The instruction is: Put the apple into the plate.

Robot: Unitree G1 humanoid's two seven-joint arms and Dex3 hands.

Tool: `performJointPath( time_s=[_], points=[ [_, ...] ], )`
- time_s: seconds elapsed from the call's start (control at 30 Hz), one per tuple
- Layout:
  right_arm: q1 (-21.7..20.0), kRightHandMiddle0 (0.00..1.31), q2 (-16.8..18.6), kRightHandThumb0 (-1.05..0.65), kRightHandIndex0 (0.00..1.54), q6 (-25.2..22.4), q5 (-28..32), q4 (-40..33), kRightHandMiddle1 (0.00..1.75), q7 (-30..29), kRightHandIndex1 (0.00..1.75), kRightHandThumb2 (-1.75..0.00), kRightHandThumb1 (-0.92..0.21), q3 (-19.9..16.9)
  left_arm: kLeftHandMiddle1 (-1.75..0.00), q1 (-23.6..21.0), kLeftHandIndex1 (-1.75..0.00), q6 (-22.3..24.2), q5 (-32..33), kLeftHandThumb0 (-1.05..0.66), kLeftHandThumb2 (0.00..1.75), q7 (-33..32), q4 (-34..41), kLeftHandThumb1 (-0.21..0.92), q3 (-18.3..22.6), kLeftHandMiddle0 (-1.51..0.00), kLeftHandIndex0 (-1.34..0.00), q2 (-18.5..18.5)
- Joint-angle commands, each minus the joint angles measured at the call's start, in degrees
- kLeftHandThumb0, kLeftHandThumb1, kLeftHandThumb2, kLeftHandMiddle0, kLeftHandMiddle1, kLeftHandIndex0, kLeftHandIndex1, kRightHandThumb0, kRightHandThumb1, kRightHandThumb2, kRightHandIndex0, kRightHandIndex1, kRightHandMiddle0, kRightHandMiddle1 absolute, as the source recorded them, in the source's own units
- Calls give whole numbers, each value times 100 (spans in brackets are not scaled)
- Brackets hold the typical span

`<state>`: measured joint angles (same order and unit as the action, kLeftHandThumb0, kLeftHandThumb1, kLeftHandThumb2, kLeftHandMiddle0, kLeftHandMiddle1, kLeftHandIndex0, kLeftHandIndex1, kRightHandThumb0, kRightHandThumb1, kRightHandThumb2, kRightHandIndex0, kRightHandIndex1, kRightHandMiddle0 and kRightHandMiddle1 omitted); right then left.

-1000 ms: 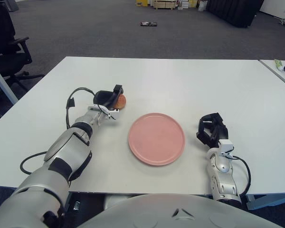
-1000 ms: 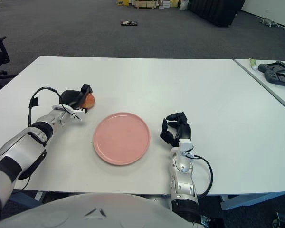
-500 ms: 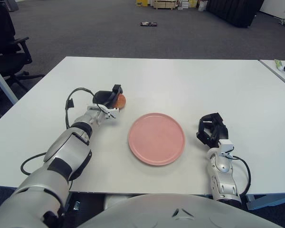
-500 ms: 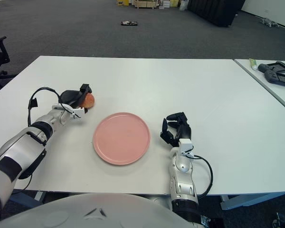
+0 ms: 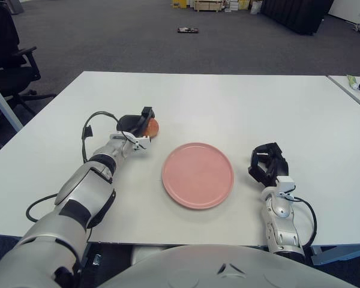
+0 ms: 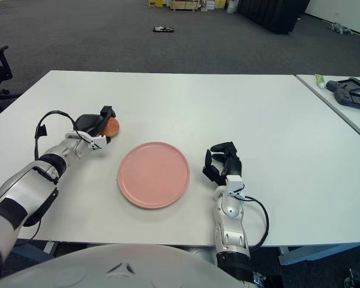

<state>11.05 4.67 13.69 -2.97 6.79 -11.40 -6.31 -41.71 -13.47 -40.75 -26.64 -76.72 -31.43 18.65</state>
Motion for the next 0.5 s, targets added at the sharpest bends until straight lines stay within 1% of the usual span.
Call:
performJointPath(
  time_s=[0.0,0.1,0.3,0.47],
  points=[
    [38,36,-4,-39,46,-49,19,78,175,-30,173,-91,-64,-28,-175,146,-175,46,164,-49,139,202,-48,26,165,-127,-65,-12],
    [33,37,4,-39,46,-14,25,83,175,-40,174,-91,-64,-30,-175,150,-175,-28,336,-49,139,259,-6,25,322,-127,-65,-37],
    [38,37,2,-39,46,-74,40,58,175,-28,174,-91,-64,-25,-175,150,-175,-145,459,-49,138,258,79,26,434,-128,-65,-51],
    [43,37,-7,-39,44,-157,61,27,175,-4,174,-91,-64,-28,-175,128,-175,-293,430,-47,132,99,189,31,432,-130,-61,-9]
  ],
)
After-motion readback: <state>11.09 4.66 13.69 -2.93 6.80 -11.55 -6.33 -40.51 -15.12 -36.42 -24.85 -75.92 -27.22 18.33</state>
